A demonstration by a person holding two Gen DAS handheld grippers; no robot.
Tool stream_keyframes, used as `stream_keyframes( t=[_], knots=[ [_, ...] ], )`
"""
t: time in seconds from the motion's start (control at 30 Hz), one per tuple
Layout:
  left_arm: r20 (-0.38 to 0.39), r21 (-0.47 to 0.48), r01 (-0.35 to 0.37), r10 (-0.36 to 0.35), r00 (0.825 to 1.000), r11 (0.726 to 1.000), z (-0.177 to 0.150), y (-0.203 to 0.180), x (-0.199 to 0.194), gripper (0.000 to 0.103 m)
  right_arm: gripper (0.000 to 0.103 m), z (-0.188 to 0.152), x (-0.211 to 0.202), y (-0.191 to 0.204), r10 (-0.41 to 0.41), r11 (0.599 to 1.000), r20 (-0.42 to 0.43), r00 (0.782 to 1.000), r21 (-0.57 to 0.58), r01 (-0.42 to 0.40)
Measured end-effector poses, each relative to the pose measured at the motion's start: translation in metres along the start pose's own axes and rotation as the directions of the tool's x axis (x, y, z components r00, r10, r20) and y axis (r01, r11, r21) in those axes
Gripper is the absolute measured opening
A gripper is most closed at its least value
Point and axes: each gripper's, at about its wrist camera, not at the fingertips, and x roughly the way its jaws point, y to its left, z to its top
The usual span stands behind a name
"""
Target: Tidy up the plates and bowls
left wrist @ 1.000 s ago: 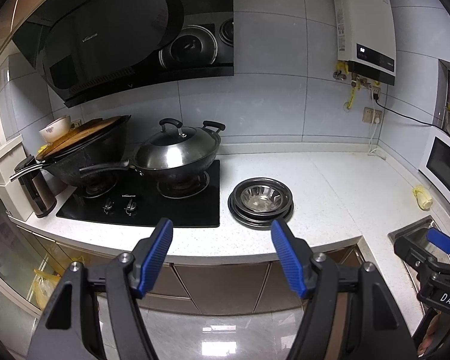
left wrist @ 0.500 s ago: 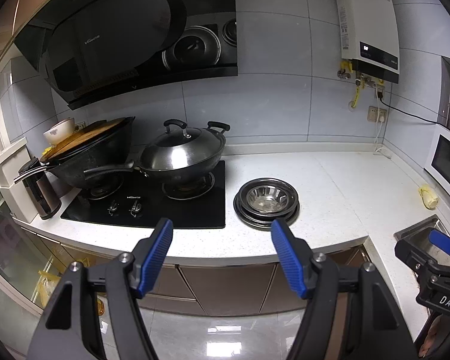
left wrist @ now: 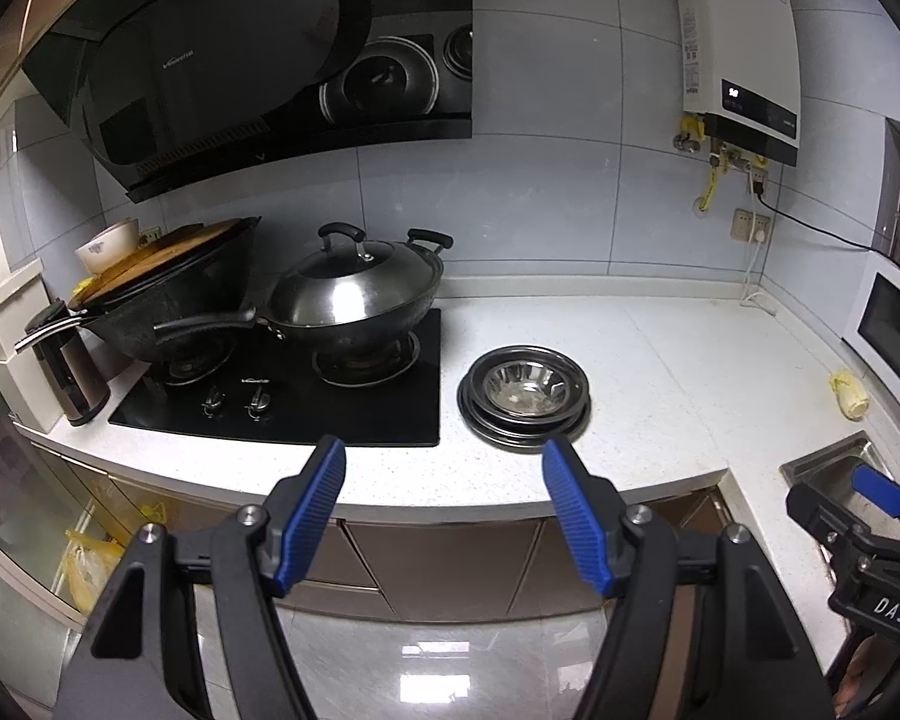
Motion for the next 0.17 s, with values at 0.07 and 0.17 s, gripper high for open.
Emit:
stream_keyframes(
  t=[0.07, 0.17],
  knots=[
    [0.015, 0.007, -0.022, 0.022, 1.000, 1.000, -0.0020, -0.0014, -0.0006, 0.067, 0.100, -0.0002, 0.0008, -0.0009, -0.002, 1.000, -0.002, 1.000, -0.001, 0.002],
    [0.025, 0.022, -0.030, 0.030, 0.999, 0.999, -0.0025, -0.0032, -0.0017, 0.067, 0.100, -0.0004, 0.0012, -0.0018, -0.003, 1.000, -0.002, 1.000, 0.001, 0.003]
  ],
)
